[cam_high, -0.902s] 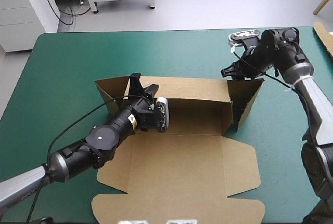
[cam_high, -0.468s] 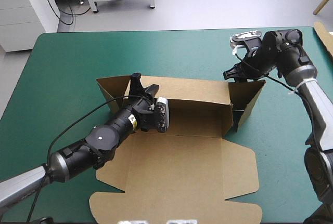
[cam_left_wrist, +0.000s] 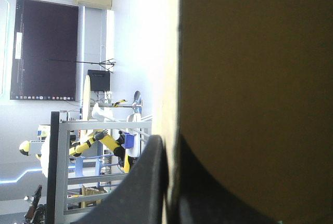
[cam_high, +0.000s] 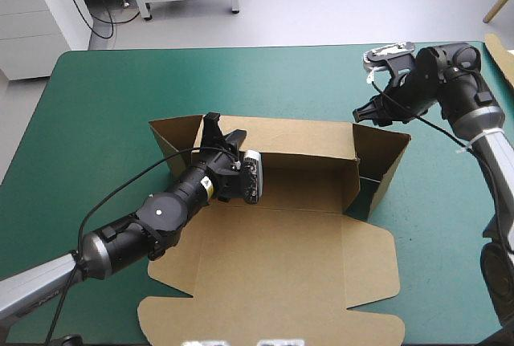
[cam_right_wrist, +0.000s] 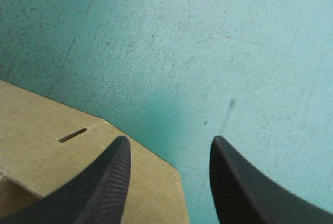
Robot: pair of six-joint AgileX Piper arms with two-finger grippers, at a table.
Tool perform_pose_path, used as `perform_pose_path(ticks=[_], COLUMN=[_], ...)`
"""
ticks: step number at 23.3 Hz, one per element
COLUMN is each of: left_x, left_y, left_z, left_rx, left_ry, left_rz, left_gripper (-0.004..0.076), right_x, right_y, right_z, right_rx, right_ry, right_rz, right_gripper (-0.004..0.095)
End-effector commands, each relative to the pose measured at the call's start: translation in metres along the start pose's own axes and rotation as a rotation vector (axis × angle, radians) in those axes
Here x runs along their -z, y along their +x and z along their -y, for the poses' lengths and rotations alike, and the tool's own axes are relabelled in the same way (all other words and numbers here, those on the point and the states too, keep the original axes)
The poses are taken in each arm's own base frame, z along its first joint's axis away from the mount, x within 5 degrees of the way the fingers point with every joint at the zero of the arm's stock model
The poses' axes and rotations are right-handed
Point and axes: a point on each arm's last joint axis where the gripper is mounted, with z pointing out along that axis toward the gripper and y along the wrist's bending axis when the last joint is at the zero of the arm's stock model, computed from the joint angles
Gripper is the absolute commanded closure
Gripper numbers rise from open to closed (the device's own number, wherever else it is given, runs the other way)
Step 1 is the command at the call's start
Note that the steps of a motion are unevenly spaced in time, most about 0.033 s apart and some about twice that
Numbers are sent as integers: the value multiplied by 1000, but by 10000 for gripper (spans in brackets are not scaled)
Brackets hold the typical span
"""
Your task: Fold the box
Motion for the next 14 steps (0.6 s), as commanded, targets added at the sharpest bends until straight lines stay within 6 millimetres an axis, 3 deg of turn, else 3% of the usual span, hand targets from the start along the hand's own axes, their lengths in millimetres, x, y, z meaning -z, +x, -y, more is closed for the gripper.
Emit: perform_pose_path(ticks=[1, 14], left_x=[5, 5], left_y=[-2, 1], left_z=[-11, -13], left_rx=[43, 53], left_ry=[-41, -60], left_rz=[-2, -35], left_gripper=[731, 731], right_x=[35, 41], right_y=[-1, 0], right_z=[0, -3], right_rx=[-7, -12], right_ry=[8, -15], right_rz=[115, 130], right_gripper=[465, 465])
